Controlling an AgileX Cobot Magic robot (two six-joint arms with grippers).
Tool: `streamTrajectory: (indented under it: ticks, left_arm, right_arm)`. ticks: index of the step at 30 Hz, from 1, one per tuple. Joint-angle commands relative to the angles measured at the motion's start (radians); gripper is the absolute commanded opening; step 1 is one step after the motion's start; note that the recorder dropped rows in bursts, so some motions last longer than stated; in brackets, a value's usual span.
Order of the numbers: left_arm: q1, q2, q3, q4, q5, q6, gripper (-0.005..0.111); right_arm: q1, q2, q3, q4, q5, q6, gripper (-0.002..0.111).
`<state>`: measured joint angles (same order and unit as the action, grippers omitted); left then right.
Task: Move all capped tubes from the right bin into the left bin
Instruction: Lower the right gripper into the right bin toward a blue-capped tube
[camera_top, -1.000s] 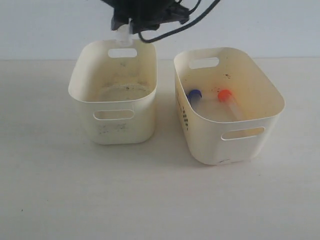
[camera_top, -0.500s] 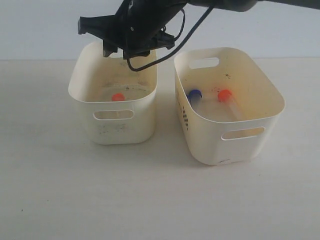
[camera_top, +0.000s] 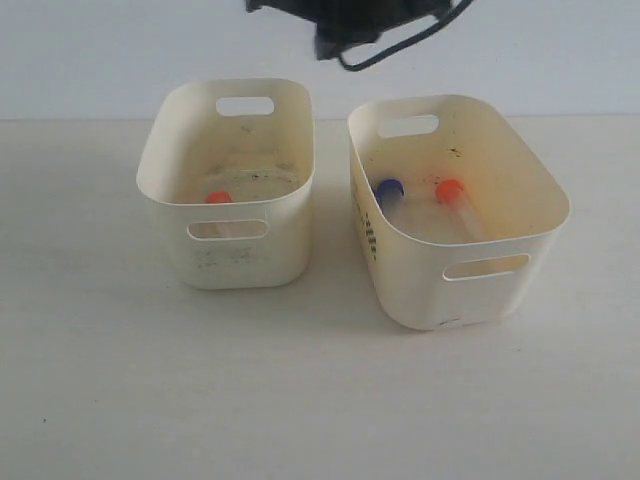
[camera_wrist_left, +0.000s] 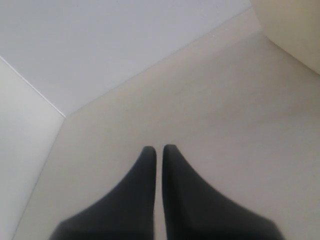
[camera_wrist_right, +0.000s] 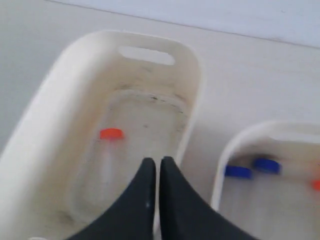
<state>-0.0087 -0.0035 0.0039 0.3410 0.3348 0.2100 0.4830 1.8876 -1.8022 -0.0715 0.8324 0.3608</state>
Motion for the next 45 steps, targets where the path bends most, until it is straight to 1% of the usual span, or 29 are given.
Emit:
streamTrajectory:
  ticks: [1,4,7,8,15,22,30,35,45]
  left_arm:
    - [-0.001,0.004,-0.004,-0.003,-0.005,0.001,0.004]
    - [-0.001,0.004,-0.004,-0.003,-0.005,0.001,0.004]
    - [-0.001,0.004,-0.004,-0.003,-0.005,0.001,0.004]
    - [-0.001,0.004,-0.004,-0.003,-0.005,0.001,0.004]
    - [-0.001,0.004,-0.004,-0.003,-0.005,0.001,0.004]
    - [-0.001,0.004,-0.004,-0.003,-0.005,0.001,0.004]
    - [-0.001,0.004,-0.004,-0.003,-0.005,0.001,0.004]
    - [-0.001,0.004,-0.004,-0.003,-0.005,0.001,0.004]
    - [-0.001,0.004,-0.004,-0.003,-0.005,0.001,0.004]
  right_arm:
    - [-0.121,-0.011,-0.002,-0.029,0.175,0.007,0.000]
    - [-0.186,-0.011,0.009,-0.037,0.238,-0.003,0.000]
    - [-0.215,-0.011,0.033,-0.037,0.268,-0.032,0.000]
    - [-0.224,-0.011,0.066,-0.037,0.269,-0.039,0.000]
    - [-0.224,-0.003,0.165,0.020,0.229,-0.052,0.000]
    - [-0.216,0.098,0.165,0.082,0.219,-0.105,0.000]
    - [-0.216,0.160,0.165,0.090,0.199,-0.232,0.000]
    - [-0.216,0.170,0.165,0.090,0.173,-0.275,0.000]
    - [-0.216,0.184,0.165,0.089,0.129,-0.282,0.000]
